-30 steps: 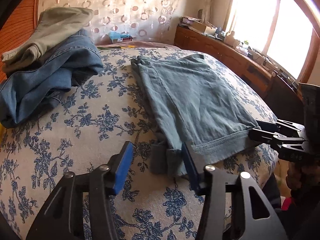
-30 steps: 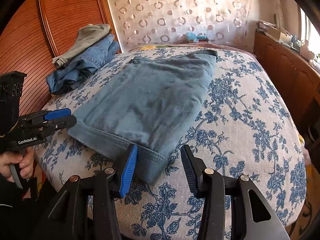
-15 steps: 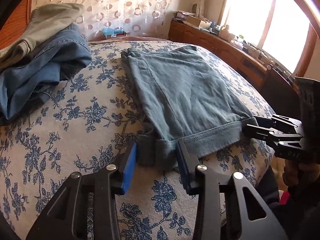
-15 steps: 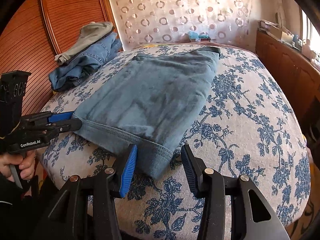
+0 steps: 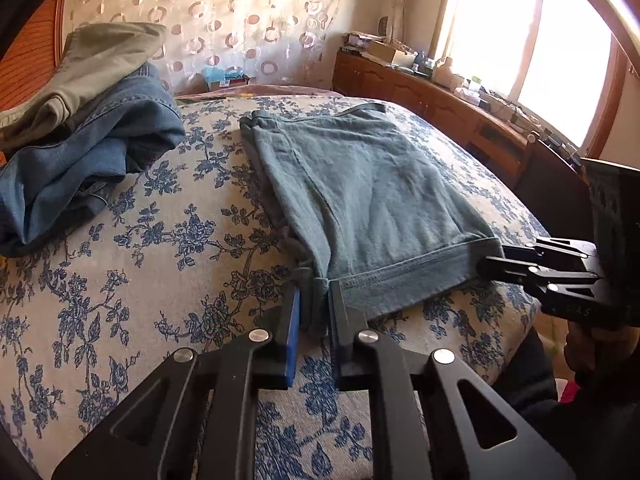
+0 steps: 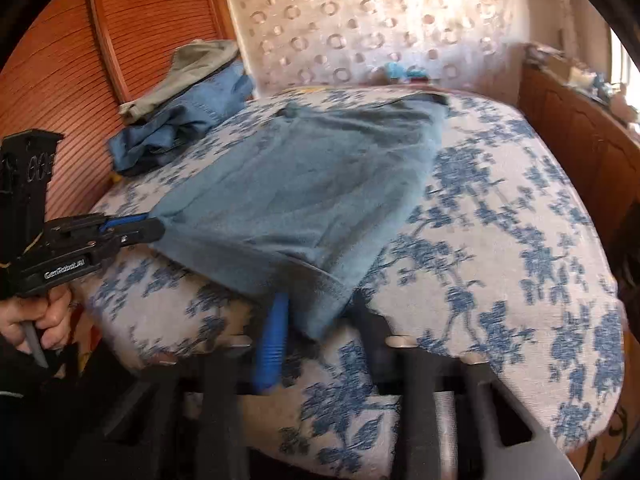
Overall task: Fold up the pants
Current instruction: 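Lift the hem with both grippers, fold it over the shorts, open both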
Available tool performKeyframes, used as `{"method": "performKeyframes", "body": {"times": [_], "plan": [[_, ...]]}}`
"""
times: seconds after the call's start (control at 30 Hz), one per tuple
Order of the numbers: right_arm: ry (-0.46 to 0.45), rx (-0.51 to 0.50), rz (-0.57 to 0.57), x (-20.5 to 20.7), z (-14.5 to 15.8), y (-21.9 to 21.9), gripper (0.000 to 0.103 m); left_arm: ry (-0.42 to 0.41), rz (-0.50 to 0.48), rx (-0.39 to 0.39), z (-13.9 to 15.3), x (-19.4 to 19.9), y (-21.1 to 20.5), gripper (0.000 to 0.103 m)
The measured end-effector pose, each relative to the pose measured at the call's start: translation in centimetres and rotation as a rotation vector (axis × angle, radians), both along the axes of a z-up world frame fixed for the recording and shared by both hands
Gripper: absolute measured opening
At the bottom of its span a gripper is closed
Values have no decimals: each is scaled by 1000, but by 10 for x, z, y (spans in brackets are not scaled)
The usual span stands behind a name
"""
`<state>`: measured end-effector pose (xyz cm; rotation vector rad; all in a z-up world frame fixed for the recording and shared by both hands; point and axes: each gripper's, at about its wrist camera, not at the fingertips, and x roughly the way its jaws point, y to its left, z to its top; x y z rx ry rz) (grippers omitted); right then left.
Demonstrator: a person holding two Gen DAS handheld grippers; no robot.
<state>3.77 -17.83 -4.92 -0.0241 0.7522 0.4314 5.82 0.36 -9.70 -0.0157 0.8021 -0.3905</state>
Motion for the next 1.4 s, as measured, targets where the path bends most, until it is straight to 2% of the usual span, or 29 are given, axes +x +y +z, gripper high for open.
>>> {"method": "performKeyframes", "body": {"times": [0.07,0.3,0.57,0.67,0.9,1.17,1.4], "plan": [[-3,16,4,-2,1,-2,18,2,-5,-8,2,-5,1,13],[19,65,63,-20,11,-11,14,4,-26,-33,11,-28,5,13],[-53,111,89,-53,53,-30,13,-83,-64,-60,58,-63,1,13],[-95,137,89,-65,69,-40,13,-120,-74,-42,73,-67,-4,13],[-149,110,57,-49,71,-43,13,-129,-59,-30,72,-42,-10,13],[-165,61,19,-5,64,-30,13,-115,-33,-13,64,8,-15,13],[-167,34,11,21,66,-19,13,-105,-18,5,62,35,-16,13]]}}
